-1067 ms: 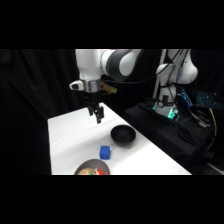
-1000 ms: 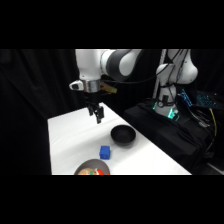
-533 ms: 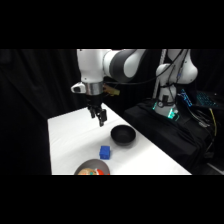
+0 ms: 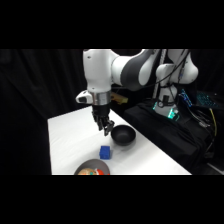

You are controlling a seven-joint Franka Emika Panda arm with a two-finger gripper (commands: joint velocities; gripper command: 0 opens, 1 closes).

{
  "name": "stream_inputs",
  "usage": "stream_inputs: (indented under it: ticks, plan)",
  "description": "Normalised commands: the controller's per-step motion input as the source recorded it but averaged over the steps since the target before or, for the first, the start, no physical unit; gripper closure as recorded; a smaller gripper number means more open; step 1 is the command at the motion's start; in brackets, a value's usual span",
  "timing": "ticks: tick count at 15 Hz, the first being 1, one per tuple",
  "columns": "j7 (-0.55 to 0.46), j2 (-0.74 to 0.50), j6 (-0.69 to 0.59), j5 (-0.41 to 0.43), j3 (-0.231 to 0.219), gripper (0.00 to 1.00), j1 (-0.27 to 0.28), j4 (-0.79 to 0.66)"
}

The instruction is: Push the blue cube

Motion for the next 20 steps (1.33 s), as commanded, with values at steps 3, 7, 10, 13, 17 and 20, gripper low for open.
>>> stream_inputs:
  ticks: [3, 7, 10, 13, 17, 20]
  plan:
    - [0.03, 0.14, 0.40, -0.106, -0.009, 0.93, 0.020, -0.10]
    - [-0.02, 0.23, 0.40, -0.065, 0.001, 1.00, 0.010, -0.05]
    - [-0.05, 0.28, 0.32, -0.052, 0.009, 0.94, 0.009, 0.03]
    - [-0.08, 0.28, 0.28, -0.044, 0.019, 0.95, 0.000, 0.08]
    - [-0.07, 0.01, 0.06, -0.063, 0.006, 0.95, 0.016, 0.02]
    - [0.01, -0.42, -0.37, -0.110, -0.030, 0.96, 0.070, -0.06]
